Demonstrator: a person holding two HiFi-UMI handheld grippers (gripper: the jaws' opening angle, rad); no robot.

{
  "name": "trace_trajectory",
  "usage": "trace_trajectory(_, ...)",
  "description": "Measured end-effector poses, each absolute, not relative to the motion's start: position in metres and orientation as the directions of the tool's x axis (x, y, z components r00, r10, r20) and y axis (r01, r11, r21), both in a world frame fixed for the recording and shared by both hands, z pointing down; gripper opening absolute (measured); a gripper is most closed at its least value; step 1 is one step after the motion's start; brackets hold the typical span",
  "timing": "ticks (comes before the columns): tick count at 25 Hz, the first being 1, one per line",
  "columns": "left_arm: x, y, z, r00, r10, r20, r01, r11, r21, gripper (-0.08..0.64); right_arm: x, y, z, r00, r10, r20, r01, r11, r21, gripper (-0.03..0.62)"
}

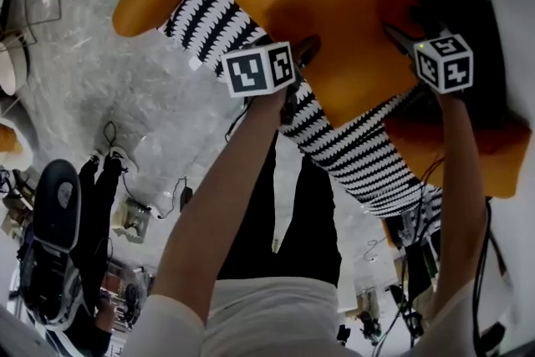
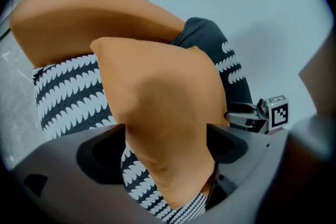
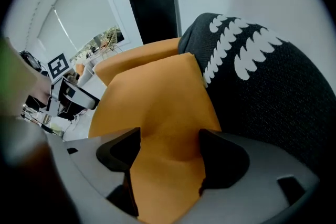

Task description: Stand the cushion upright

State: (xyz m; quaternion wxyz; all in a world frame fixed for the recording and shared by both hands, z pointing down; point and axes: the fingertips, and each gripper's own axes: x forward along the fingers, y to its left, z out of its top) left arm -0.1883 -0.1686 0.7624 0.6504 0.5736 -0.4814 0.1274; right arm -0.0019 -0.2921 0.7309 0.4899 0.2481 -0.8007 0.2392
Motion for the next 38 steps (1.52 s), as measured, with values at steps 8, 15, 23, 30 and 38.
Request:
trace_trajectory(8, -0.188, -0.178, 0.792, 0.49, -0.314, 0.813, -0.731, 0.361, 0.579, 0.41, -0.008, -0.296, 0.756, -0.237, -0.192, 0.952, -0.635, 0.773, -0.002, 0.313)
trace_trajectory(15, -0.174, -0.191, 0.774, 0.49, -0.362, 0.793, -0.753, 0.281, 0.594, 0.208, -0.004, -0.294, 0.745, -0.255, -0.271, 0.928, -0.672, 0.74, 0.031, 0.075)
trace_trajectory(23, -0.168, -0.171, 0.742, 0.465, -0.425, 0.777, -0.793, 0.19, 0.578, 0.11, 0.004, -0.267, 0.711, -0.342, -0.357, 0.869, -0.726, 0.688, -0.004, 0.039)
trace_trajectory(30, -0.17, -0.164, 0.701, 0.448, -0.463, 0.764, -0.857, 0.022, 0.516, 0.098, 0.02, -0.23, 0.686, -0.376, -0.425, 0.823, -0.795, 0.604, -0.052, 0.038)
trace_trajectory(38, -0.177, -0.166, 0.658, 0.442, -0.503, 0.742, -0.892, -0.159, 0.424, 0.098, 0.025, -0.198, 0.64, -0.37, -0.549, 0.75, -0.872, 0.484, -0.076, 0.038)
